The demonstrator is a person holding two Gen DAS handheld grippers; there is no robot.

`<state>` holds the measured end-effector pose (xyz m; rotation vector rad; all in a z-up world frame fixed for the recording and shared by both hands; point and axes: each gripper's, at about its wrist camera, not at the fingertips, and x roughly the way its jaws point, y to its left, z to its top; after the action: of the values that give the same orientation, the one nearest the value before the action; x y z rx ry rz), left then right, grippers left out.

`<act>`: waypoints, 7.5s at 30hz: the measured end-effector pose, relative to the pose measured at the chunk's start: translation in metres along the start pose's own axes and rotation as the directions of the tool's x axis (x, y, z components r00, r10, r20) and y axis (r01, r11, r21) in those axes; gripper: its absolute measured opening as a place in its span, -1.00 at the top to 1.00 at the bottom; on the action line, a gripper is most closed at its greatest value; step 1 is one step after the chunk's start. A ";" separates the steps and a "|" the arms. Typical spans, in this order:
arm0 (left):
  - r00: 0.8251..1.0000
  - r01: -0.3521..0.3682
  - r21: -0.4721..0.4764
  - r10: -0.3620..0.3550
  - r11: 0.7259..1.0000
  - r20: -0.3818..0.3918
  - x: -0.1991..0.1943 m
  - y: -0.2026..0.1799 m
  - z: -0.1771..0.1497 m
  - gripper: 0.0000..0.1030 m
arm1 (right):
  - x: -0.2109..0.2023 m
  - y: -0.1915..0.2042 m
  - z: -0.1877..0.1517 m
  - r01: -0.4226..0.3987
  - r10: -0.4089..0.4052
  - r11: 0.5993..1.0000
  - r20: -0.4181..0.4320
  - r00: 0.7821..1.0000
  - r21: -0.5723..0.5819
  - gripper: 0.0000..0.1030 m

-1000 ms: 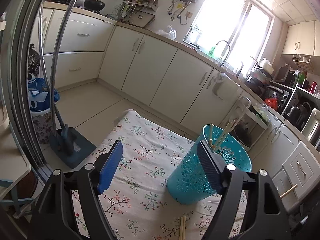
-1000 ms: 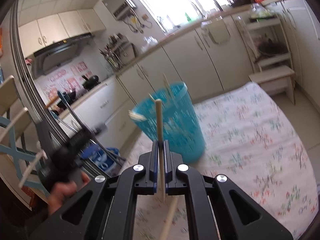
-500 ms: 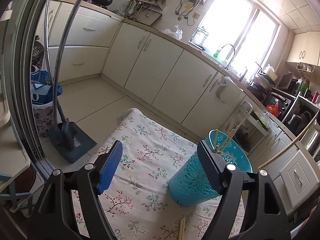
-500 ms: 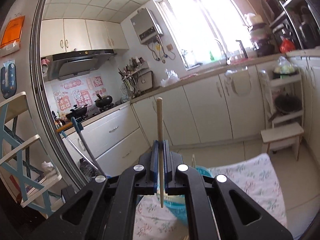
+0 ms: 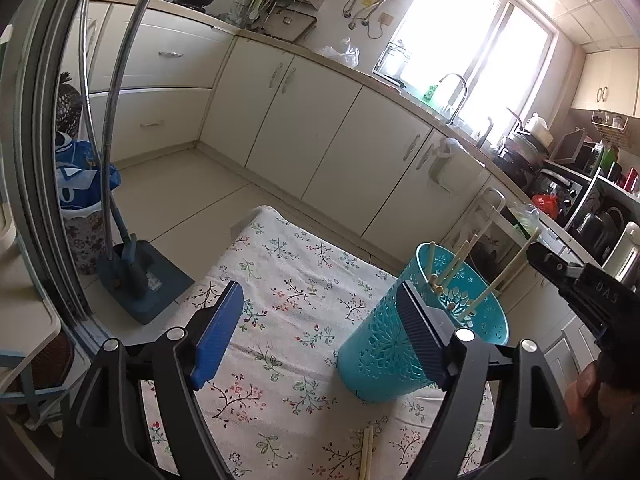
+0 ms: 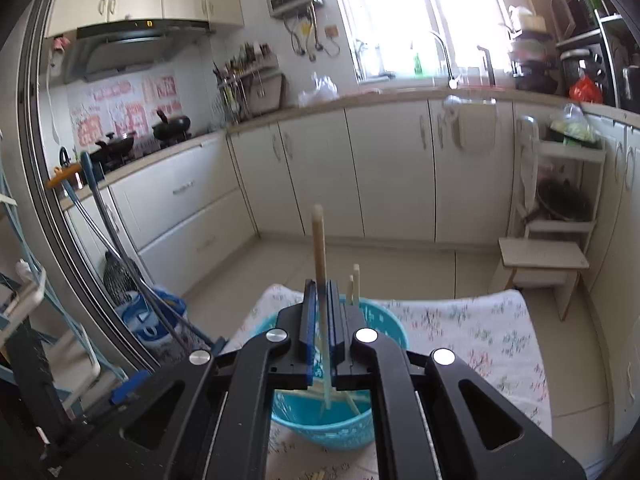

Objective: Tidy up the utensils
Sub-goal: 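Carry the chopstick in the right tool into the basket and open, then return both tools to the remaining chopsticks and close the right tool on one, then close the left tool on a chopstick while the right tool holds its own, then lift the chopstick with the left tool over the teal basket and open, then lift the chopstick in the right tool into the basket and open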

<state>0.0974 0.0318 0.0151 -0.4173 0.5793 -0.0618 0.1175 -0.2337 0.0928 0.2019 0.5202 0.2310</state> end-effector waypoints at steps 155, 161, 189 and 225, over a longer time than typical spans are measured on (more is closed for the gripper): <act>0.956 0.231 0.279 -0.271 0.932 0.113 0.050 -0.116 0.035 0.86 | -0.008 -0.038 -0.200 0.152 -0.134 0.988 -0.395 0.909 0.014 0.82; 0.971 0.163 0.196 -0.192 0.967 0.139 0.007 -0.077 0.016 0.23 | -0.010 -0.042 -0.200 0.137 -0.106 0.989 -0.396 0.912 0.050 0.82; 0.994 0.106 0.136 -0.109 0.985 0.019 -0.005 -0.042 -0.011 -0.13 | -0.008 -0.017 -0.204 0.231 -0.269 0.962 -0.375 0.887 -0.143 0.88; 0.996 0.050 -0.010 -0.050 0.999 0.072 -0.005 -0.013 0.006 -0.22 | -0.061 -0.019 -0.004 -0.189 0.137 0.963 0.253 0.958 0.195 0.89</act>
<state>0.0976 0.0231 0.0277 -0.4434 0.4988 -0.0910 0.0678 -0.2676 0.1133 0.4815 0.2891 0.3076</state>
